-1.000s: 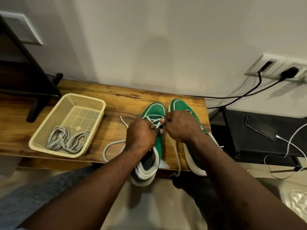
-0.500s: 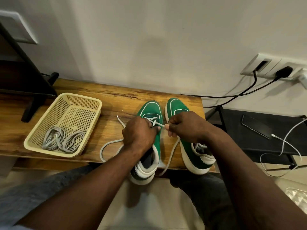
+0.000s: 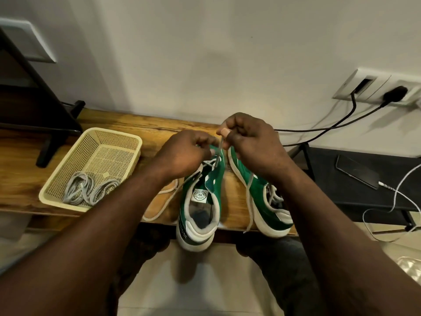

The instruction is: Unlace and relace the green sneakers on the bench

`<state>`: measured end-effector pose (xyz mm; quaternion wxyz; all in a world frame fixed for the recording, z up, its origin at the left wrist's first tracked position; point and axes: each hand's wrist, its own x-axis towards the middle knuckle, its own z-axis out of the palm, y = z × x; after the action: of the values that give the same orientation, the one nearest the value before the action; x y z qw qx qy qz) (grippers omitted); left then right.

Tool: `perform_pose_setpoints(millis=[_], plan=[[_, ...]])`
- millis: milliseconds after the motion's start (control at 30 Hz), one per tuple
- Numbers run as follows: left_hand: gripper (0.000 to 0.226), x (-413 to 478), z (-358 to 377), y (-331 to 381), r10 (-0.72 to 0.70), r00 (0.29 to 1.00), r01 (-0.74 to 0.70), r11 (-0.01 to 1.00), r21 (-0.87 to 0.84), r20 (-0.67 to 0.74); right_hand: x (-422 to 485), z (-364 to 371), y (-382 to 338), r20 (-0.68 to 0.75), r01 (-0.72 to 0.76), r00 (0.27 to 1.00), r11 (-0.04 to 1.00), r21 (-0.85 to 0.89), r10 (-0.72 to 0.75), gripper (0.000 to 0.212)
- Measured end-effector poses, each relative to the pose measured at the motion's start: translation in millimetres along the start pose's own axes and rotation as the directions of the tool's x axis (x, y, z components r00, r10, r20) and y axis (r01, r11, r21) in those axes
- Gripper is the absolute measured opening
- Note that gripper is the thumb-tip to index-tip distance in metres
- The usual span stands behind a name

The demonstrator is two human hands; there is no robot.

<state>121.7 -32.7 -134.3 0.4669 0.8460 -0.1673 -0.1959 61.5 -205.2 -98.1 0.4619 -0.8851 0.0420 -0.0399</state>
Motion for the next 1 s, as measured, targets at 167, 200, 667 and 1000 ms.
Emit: perform_pose_setpoints(millis=[167,200,667,1000], plan=[[0.01,-10,-11,17,0.176,0.979,-0.176,0.984,-0.002,0.105,-2,-2,-17,-0.068,0.146,0.988,0.972,0.185,-0.135,0.012],[0.012,-11,-13,19,0.21,0.973,-0.203,0.976,-0.075,0.093,-3,-3,-21,-0.085,0.173,0.984,0.959,0.226,-0.158,0.011],[0.03,18,-41,-12,0.106,0.992,-0.127,0.849,0.514,0.071,-1,-13,-3,-0.009,-0.022,1.0,0.97,0.243,0.025,0.004],[0.014,17,-22,4,0.223,0.972,-0.207,0.963,0.174,-0.079,1,-5,1,0.029,-0.011,1.0,0.969,0.245,0.004,0.015]])
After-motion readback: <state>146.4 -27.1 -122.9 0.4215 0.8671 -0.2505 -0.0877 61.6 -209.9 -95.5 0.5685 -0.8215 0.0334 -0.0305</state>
